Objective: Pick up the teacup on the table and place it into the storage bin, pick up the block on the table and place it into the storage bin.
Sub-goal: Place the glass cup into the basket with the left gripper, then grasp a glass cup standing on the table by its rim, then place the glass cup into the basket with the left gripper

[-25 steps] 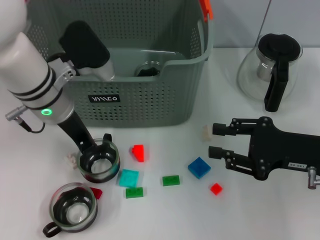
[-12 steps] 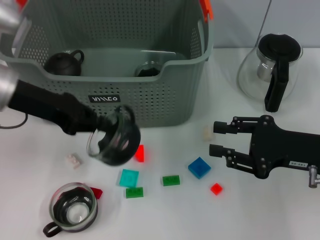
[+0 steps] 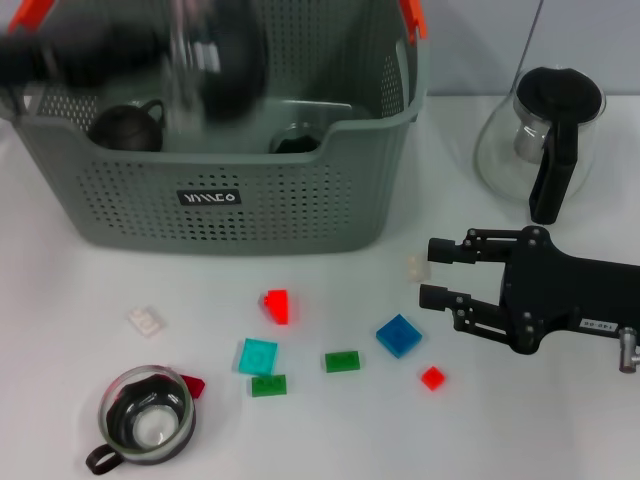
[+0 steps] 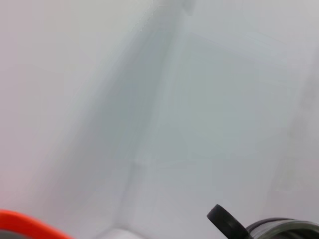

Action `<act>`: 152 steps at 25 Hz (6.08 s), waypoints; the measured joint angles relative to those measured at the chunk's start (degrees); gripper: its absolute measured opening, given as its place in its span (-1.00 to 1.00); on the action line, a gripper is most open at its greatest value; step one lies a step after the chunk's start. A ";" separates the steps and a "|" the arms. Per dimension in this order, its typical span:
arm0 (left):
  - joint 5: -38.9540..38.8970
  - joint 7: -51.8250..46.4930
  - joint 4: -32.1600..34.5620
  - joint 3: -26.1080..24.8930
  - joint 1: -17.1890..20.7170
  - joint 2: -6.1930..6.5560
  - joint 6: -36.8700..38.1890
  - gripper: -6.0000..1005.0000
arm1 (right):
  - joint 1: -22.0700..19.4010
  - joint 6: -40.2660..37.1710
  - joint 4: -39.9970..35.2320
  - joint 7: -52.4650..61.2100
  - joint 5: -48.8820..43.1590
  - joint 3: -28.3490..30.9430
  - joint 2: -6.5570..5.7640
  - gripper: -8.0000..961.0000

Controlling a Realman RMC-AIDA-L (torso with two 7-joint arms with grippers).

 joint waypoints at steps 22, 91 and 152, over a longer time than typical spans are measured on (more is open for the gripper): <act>47.66 -30.88 8.64 45.13 -10.01 -9.94 -58.78 -0.77 | -0.23 0.76 0.06 0.05 -0.01 1.51 0.36 0.03; 43.21 -16.39 43.94 36.24 11.11 -13.98 0.94 0.62 | -0.43 0.39 0.93 0.05 -0.46 2.12 0.18 0.03; 18.15 -3.85 9.08 8.71 3.94 -2.86 4.46 -0.90 | -1.20 -0.02 0.92 0.04 -0.46 2.01 -0.21 0.03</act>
